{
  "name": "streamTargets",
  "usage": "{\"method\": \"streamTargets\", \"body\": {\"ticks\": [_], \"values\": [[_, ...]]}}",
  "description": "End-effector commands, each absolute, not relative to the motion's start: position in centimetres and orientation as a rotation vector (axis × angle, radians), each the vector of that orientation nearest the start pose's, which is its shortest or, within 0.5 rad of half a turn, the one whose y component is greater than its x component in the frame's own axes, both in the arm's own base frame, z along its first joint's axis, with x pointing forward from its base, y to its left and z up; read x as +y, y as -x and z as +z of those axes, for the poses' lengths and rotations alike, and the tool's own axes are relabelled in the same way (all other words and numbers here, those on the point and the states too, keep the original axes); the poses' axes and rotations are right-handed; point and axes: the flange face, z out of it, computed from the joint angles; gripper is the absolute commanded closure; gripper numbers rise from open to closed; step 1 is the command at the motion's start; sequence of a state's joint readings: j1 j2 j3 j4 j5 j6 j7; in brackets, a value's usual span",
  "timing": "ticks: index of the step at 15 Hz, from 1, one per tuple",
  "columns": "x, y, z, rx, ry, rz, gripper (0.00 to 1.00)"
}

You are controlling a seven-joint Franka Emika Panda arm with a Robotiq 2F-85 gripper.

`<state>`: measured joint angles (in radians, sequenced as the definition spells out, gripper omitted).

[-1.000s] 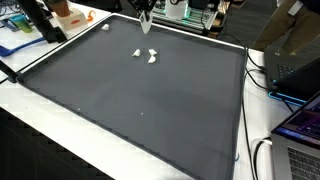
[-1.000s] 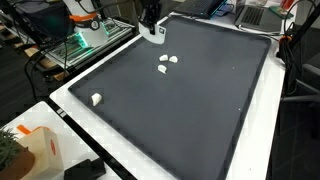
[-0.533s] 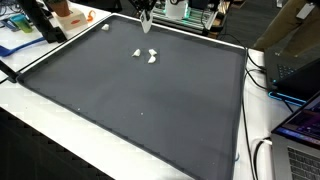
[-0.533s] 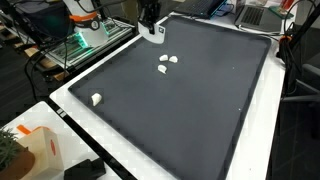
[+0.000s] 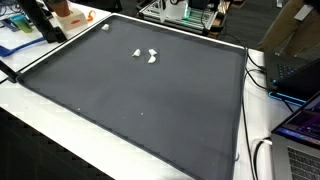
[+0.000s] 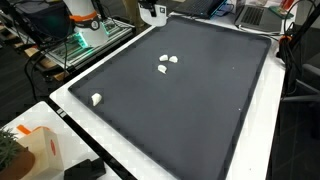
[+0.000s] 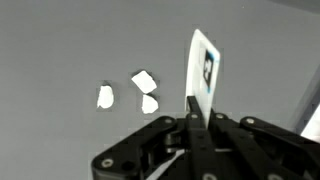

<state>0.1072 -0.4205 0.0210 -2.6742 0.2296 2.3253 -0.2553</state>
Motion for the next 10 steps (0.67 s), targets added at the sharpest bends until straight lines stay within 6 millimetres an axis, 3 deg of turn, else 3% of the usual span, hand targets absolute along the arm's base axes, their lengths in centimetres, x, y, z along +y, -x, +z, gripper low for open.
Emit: {"method": "streamTargets", "body": {"ticks": [1, 2, 5, 8, 10], "values": [[6.9, -33.3, 39.8, -0.471, 2.917, -0.264, 0.99], [6.5, -36.5, 39.0, -0.407, 2.944, -0.183, 0.96], [7.0, -34.4, 40.4, -0.449, 2.932, -0.257, 0.96], [7.0, -34.3, 40.6, -0.452, 2.93, -0.268, 0.99], [7.9, -35.5, 42.1, -0.415, 2.916, -0.268, 0.99]]}}
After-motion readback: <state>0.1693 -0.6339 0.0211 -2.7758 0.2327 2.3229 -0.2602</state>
